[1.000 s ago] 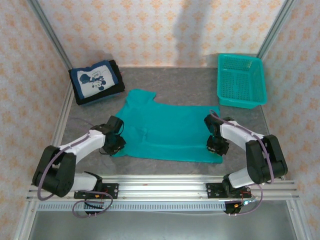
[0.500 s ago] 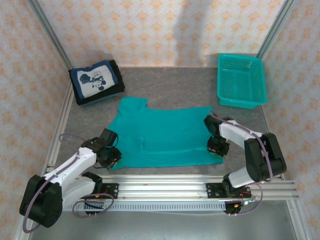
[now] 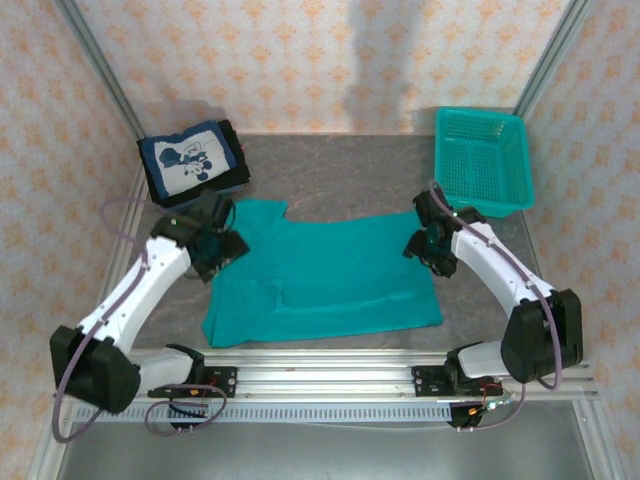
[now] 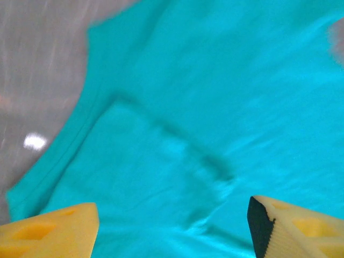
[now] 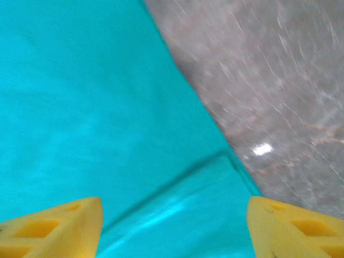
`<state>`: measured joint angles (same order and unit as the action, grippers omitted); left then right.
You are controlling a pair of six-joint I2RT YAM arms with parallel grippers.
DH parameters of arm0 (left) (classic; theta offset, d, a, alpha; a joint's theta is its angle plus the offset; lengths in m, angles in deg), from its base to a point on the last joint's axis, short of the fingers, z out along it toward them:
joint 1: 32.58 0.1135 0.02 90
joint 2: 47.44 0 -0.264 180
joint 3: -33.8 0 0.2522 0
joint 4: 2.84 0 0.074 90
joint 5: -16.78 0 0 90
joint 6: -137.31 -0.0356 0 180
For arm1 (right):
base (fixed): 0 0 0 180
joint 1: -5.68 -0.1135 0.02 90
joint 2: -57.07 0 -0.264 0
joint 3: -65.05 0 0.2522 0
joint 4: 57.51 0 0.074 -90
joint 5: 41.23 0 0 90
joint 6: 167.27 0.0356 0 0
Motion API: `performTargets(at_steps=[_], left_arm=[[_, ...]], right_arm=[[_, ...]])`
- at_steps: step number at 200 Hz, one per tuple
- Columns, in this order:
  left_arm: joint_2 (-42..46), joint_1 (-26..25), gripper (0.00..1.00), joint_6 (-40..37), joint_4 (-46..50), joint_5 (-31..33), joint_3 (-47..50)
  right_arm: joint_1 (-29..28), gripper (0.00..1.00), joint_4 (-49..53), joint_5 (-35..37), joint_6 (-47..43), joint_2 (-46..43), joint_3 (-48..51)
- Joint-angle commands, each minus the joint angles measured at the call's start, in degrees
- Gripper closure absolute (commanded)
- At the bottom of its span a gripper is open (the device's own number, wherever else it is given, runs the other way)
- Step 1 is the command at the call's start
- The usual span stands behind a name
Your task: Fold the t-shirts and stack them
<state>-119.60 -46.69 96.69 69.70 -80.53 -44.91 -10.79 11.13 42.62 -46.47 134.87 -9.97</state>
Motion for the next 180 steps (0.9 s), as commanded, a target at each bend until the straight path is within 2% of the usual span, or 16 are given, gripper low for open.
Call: performTargets(at_steps=[1, 18, 36, 77, 128, 180], left_arm=[[-10.7, 3.6, 0.26, -13.9, 3.6, 3.5, -12.3], [-20.9, 5.7, 0.27, -22.2, 4.0, 4.0, -22.0], [-29.8, 7.1, 0.31, -27.5, 2.9, 3.6, -29.8], [-46.3, 8.3, 0.39, -32.7, 1.2, 4.3, -42.4], [-56.2, 8.7, 0.42, -32.8, -3.2, 7.1, -47.1], [-62.0, 9.3, 0.42, -32.6, -6.1, 7.8, -51.6]], right_arm=[[-0.1, 0.21, 2.2, -2.3, -5.0, -1.5, -6.5], [-0.1, 0.17, 1.2, -4.5, -7.5, -1.6, -10.3], [-0.1, 0.16, -0.3, -6.5, -9.0, -1.0, -12.5], [-0.1, 0.16, -2.6, -8.7, -9.6, 0.7, -13.4], [-0.1, 0.16, -2.1, -7.3, -11.4, 0.9, -12.0], [0.8, 0.16, -4.5, -6.3, -11.4, 3.0, -8.9]])
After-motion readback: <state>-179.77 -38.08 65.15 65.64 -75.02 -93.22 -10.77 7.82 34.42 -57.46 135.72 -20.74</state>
